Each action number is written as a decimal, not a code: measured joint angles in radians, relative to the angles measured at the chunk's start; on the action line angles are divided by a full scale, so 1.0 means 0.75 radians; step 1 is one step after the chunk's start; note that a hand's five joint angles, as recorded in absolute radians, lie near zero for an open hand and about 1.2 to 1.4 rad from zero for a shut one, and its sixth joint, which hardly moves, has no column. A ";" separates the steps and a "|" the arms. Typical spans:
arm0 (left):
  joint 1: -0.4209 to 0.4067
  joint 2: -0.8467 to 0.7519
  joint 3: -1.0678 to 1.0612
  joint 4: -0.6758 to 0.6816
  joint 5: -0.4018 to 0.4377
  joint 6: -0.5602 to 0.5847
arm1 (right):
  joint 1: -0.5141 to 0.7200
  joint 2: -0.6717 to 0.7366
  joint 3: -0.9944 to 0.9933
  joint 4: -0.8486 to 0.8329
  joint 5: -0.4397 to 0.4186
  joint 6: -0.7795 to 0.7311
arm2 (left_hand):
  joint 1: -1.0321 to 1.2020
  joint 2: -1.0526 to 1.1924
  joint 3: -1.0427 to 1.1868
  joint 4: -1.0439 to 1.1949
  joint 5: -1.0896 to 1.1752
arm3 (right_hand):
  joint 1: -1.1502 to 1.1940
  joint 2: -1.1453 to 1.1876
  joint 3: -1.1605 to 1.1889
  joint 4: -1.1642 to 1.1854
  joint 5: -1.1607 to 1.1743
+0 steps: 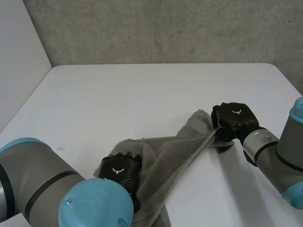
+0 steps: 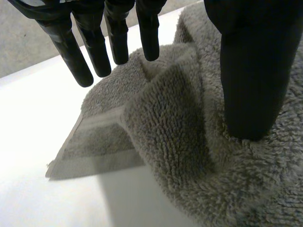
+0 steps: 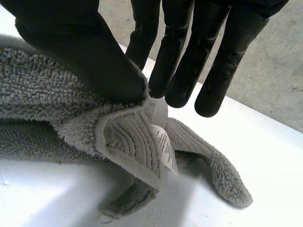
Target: Fold the laundry
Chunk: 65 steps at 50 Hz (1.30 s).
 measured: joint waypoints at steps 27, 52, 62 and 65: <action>0.601 -0.126 0.266 0.633 0.551 0.878 | 0.075 0.002 0.008 0.002 -0.005 -0.007 | 1.046 1.139 1.111 1.150 1.109 | 0.000 0.000 0.000 0.000 0.001; 0.647 0.143 -0.022 0.442 0.586 0.550 | 0.104 0.032 0.007 -0.001 -0.009 -0.006 | 0.033 0.024 0.003 0.032 0.028 | 0.000 0.000 0.000 0.000 0.003; 0.659 0.287 -0.142 0.208 0.561 0.350 | 0.100 0.031 0.008 0.000 -0.011 -0.006 | 0.051 0.057 0.036 0.065 0.066 | 0.000 0.000 0.000 0.000 0.004; 0.679 0.251 -0.152 0.183 0.564 0.347 | 0.101 0.032 0.008 0.000 -0.011 -0.006 | 0.055 0.064 0.043 0.074 0.074 | 0.000 0.000 0.000 0.000 0.003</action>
